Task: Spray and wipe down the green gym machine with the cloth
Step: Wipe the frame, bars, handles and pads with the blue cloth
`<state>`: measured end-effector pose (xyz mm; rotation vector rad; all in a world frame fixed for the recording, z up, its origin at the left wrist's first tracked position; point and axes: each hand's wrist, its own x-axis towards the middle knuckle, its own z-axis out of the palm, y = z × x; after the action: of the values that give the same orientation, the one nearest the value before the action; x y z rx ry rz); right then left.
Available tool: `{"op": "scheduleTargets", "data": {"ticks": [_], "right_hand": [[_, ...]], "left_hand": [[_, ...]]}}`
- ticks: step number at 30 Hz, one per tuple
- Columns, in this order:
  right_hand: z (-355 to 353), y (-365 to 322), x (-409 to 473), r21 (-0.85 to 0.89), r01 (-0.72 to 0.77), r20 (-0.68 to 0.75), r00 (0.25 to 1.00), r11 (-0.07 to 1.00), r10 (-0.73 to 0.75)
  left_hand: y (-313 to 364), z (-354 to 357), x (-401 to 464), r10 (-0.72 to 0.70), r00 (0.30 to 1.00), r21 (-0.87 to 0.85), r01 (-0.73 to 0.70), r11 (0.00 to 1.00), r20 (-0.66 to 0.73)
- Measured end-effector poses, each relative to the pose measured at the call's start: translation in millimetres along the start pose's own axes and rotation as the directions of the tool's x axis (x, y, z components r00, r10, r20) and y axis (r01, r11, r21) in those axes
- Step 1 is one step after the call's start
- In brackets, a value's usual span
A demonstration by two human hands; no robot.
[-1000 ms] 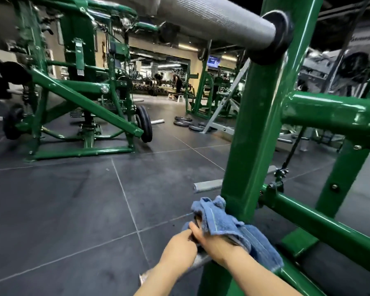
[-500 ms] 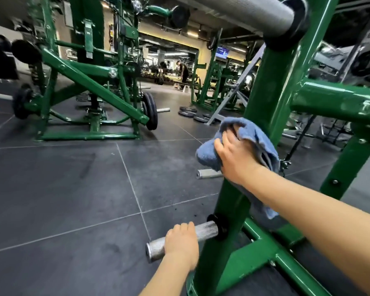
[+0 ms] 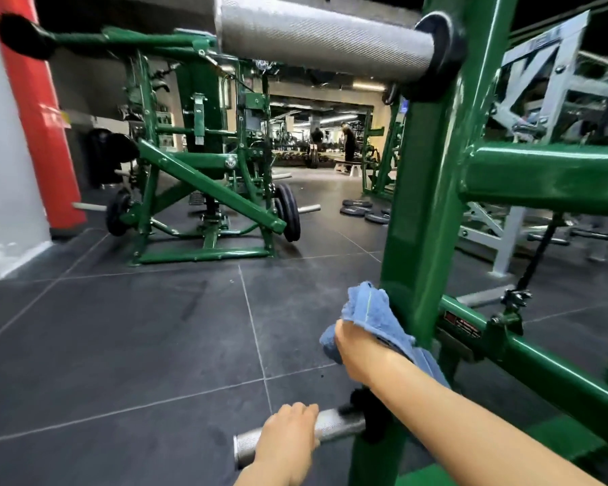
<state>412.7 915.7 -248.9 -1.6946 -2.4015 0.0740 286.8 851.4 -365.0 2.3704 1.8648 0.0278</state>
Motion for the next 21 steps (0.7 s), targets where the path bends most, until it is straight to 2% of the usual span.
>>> {"op": "scheduleTargets", "data": {"ticks": [2, 5, 6, 8, 10, 11, 12, 13, 14, 15, 16, 18, 21], "right_hand": [[0, -6, -23, -0.072, 0.096, 0.034, 0.995, 0.993, -0.094], [0, 1, -50, -0.174, 0.134, -0.236, 0.956, 0.976, -0.173], [-1, 4, -55, -0.126, 0.16, -0.298, 0.935, 0.979, -0.191], [-15, -9, -67, 0.211, 0.242, -0.398, 0.906, 0.947, -0.143], [-42, -21, -74, 0.503, 0.252, -0.51, 0.859, 0.826, 0.048], [-53, -23, -73, 0.567, 0.27, -0.545, 0.832, 0.778, 0.109], [-65, -26, -71, 0.575, 0.323, -0.591, 0.8, 0.752, 0.108], [-76, -28, -69, 0.499, 0.37, -0.657, 0.751, 0.783, 0.064], [-86, -28, -65, 0.331, 0.384, -0.741, 0.671, 0.862, -0.015], [-93, -25, -59, 0.111, 0.323, -0.785, 0.608, 0.94, -0.116], [-96, -20, -51, -0.089, 0.222, -0.789, 0.579, 0.971, -0.205], [-93, -9, -39, -0.296, 0.076, -0.745, 0.606, 0.952, -0.28], [-86, -1, -30, -0.428, -0.008, -0.612, 0.739, 0.904, -0.284]], "left_hand": [[2, -2, -2, -0.028, 1.0, 0.002, 0.028, 1.0, -0.002], [8, -4, -2, -0.084, 0.996, -0.016, 0.084, 0.996, 0.002], [13, -6, -1, -0.101, 0.995, -0.019, 0.101, 0.995, 0.002], [14, -6, -2, -0.134, 0.991, -0.081, 0.133, 0.988, -0.003], [13, -3, 2, -0.248, 0.969, -0.187, 0.248, 0.951, 0.024], [9, 4, 9, -0.298, 0.954, -0.229, 0.299, 0.926, 0.039], [6, 9, 13, -0.311, 0.95, -0.238, 0.312, 0.92, 0.04], [4, 11, 14, -0.308, 0.95, -0.227, 0.311, 0.923, 0.05], [5, 6, 11, -0.308, 0.95, -0.216, 0.311, 0.926, 0.047], [9, 0, 8, -0.29, 0.956, -0.169, 0.294, 0.941, 0.046], [13, -7, 4, -0.257, 0.966, -0.134, 0.26, 0.956, 0.039], [17, -9, 3, -0.212, 0.976, -0.097, 0.216, 0.972, 0.05], [21, -16, 0, -0.216, 0.973, -0.12, 0.225, 0.967, 0.081]]}}
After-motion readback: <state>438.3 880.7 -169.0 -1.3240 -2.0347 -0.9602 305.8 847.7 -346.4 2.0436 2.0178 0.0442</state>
